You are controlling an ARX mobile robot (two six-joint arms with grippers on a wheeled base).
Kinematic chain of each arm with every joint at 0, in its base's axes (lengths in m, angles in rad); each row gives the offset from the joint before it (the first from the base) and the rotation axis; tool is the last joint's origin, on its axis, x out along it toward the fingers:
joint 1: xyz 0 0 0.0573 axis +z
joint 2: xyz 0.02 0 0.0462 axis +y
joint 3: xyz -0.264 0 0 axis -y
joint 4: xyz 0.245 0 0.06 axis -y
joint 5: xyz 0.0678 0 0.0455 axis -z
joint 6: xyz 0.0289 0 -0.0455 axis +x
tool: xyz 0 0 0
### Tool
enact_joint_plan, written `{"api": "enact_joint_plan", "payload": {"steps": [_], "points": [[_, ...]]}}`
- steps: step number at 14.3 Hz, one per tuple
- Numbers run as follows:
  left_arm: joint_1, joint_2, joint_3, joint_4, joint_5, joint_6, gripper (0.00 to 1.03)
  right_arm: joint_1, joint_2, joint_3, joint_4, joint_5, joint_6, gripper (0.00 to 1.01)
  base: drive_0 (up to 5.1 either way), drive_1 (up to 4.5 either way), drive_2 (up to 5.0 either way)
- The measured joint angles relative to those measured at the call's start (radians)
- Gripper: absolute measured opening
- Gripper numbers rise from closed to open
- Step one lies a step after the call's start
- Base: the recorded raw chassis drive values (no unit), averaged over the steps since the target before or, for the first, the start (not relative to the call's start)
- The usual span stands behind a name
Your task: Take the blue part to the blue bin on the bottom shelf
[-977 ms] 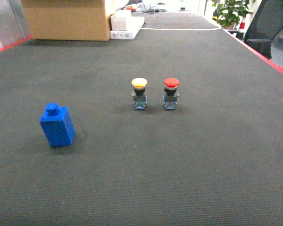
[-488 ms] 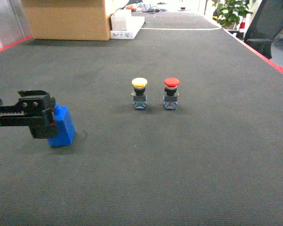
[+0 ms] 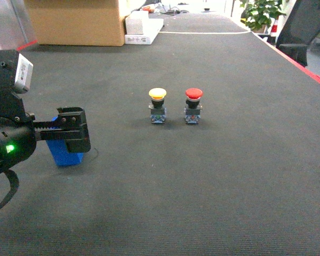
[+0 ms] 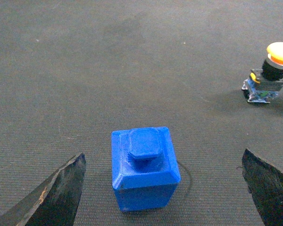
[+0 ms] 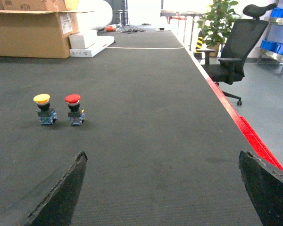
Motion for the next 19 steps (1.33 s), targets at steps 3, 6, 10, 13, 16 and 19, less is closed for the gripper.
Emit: {"api": "enact_joint_plan", "payload": {"steps": [3, 6, 10, 13, 16, 19], "points": [[0.011, 0.130, 0.106, -0.008, -0.005, -0.015, 0.98, 0.000, 0.000, 0.000, 0.000, 0.000, 0.000, 0.98, 0.0, 0.00, 0.0], [0.018, 0.224, 0.194, -0.036, -0.029, -0.017, 0.98, 0.000, 0.000, 0.000, 0.000, 0.000, 0.000, 0.98, 0.0, 0.00, 0.0], [0.024, 0.268, 0.258, -0.087, -0.052, -0.047, 0.98, 0.000, 0.000, 0.000, 0.000, 0.000, 0.000, 0.98, 0.0, 0.00, 0.0], [0.024, 0.298, 0.273, -0.108, -0.045, -0.061, 0.71, 0.000, 0.000, 0.000, 0.000, 0.000, 0.000, 0.98, 0.0, 0.00, 0.0], [0.027, 0.298, 0.282, -0.098, -0.045, -0.063, 0.45, 0.000, 0.000, 0.000, 0.000, 0.000, 0.000, 0.98, 0.0, 0.00, 0.0], [0.019, 0.263, 0.217, -0.024, -0.046, -0.040, 0.45, 0.000, 0.000, 0.000, 0.000, 0.000, 0.000, 0.98, 0.0, 0.00, 0.0]]}}
